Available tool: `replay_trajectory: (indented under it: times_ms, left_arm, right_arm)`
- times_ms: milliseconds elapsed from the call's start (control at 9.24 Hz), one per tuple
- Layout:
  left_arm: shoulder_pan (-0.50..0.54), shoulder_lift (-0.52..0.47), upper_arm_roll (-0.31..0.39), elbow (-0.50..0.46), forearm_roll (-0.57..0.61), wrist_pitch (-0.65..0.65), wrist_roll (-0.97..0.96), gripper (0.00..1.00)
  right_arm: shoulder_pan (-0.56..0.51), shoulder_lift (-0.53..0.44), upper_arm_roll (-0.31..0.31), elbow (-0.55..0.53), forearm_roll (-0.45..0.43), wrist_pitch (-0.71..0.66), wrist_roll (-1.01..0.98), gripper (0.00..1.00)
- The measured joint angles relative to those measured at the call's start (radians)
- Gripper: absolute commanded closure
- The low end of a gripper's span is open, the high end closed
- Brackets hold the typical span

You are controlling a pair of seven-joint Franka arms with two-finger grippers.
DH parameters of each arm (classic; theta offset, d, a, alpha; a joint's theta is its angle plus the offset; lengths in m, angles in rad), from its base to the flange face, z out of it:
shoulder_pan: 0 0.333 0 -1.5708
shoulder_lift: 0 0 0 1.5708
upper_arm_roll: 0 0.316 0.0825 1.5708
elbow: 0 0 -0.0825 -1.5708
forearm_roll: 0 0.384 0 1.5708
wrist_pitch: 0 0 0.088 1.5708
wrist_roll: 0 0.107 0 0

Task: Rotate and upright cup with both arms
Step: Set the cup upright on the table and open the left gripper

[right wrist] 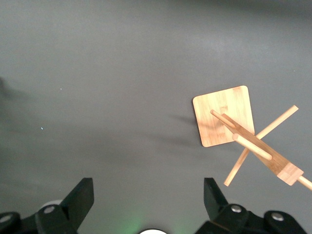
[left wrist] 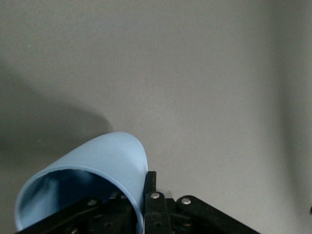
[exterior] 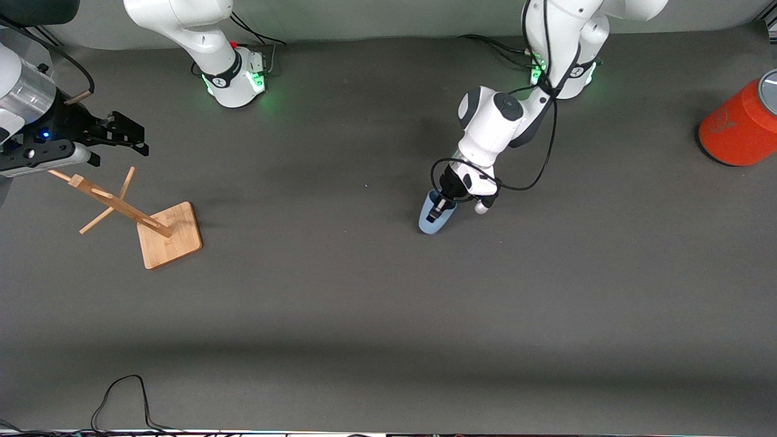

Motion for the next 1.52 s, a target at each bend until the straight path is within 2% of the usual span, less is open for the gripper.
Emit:
replay_trajectory:
  times_ms: [217, 325, 541, 650, 758, 975, 1083, 1191, 1299, 1516]
  left_arm:
    - [0.006, -0.067, 0.03, 0.063, 0.01, -0.316, -0.014, 1.0]
    - [0.007, -0.074, 0.05, 0.12, 0.093, -0.456, -0.066, 1.0]
    - [0.005, -0.01, 0.059, 0.309, 0.489, -0.773, -0.355, 1.0]
    - [-0.01, 0.069, 0.053, 0.425, 0.636, -0.84, -0.495, 1.0]
    - [-0.026, 0.144, 0.05, 0.497, 0.675, -0.829, -0.553, 1.0]
    - [-0.041, 0.25, 0.05, 0.575, 0.687, -0.8, -0.575, 1.0]
    - [-0.048, 0.274, 0.05, 0.596, 0.687, -0.798, -0.577, 0.8]
    - [-0.053, 0.281, 0.05, 0.601, 0.689, -0.798, -0.578, 0.25]
    - [-0.056, 0.283, 0.05, 0.601, 0.692, -0.798, -0.579, 0.01]
    - [-0.056, 0.283, 0.05, 0.602, 0.713, -0.797, -0.58, 0.0]
  right_arm:
    - [0.004, 0.004, -0.006, -0.001, 0.0, 0.0, 0.0, 0.0]
    - [0.005, 0.008, -0.006, -0.001, 0.0, 0.001, 0.0, 0.0]
    - [0.006, 0.013, -0.007, -0.003, 0.0, 0.001, 0.0, 0.0]
    - [0.006, 0.017, -0.007, -0.004, 0.0, 0.002, 0.0, 0.0]
    - [0.006, 0.019, -0.007, -0.004, 0.0, 0.003, 0.0, 0.0]
    - [0.006, 0.019, -0.007, -0.004, 0.0, 0.004, 0.0, 0.0]
    - [0.006, 0.02, -0.007, -0.004, 0.0, 0.005, 0.0, 0.0]
    - [0.006, 0.02, -0.007, -0.004, 0.0, 0.005, 0.0, 0.0]
    - [0.006, 0.02, -0.007, -0.005, 0.0, 0.005, 0.0, 0.0]
    - [0.006, 0.025, -0.008, -0.005, 0.0, 0.005, 0.0, 0.0]
